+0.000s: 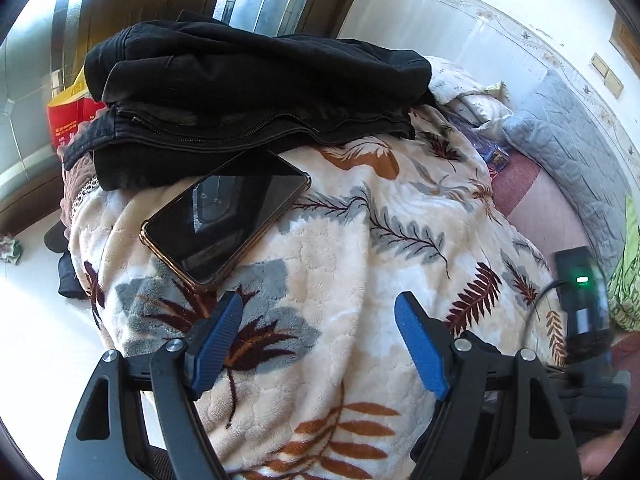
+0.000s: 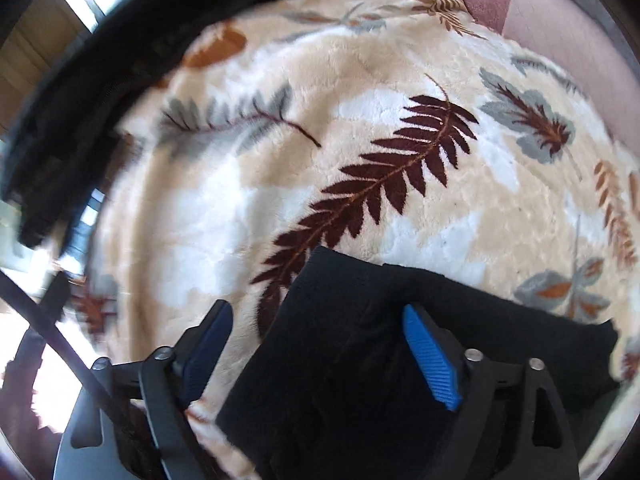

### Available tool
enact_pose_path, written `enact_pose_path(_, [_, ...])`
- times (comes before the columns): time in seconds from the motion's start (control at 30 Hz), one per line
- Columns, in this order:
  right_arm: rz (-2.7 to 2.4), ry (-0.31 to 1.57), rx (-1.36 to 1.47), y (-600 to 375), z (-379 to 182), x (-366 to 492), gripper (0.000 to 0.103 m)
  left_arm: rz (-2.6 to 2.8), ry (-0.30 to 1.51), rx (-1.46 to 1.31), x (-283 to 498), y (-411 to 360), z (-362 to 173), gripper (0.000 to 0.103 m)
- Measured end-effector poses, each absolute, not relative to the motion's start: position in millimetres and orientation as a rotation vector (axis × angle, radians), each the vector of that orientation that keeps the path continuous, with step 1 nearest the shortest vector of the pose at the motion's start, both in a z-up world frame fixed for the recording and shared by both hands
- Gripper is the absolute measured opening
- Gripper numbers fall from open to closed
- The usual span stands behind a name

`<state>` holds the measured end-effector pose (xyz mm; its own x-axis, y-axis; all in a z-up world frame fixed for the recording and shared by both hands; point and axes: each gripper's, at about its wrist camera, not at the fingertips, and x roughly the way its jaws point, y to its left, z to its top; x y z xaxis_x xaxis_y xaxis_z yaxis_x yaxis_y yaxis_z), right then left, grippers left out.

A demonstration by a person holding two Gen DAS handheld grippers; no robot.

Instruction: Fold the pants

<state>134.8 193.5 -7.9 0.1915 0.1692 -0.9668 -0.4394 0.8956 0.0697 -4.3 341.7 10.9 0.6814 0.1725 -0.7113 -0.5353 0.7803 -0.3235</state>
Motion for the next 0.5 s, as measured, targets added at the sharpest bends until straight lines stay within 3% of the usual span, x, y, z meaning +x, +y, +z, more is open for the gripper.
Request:
enact_pose_path(0.13, [0.429,1.286,-0.411,209,-20,129,0.092,0.378,0.713,-0.527,-3,332,14,0.08])
enact_pose_path(0.17, [0.434,1.284,-0.416,207,-18,127,0.08,0.366,0.712,-0.528,-2,330,15,0.083])
enact_pose_path(0.2, [0.43,1.267,-0.436,203,-13,125,0.059,0.356,0.712,-0.528,-2,328,16,0.083])
enact_pose_path(0.27, [0.453,1.251,-0.431,191,-8,123,0.048,0.342,0.719,-0.529,-1,325,15,0.083])
enact_pose_path(0.5, [0.527,1.248,-0.21,151,6,131,0.037,0.13,0.78,-0.535,5,297,6,0.085])
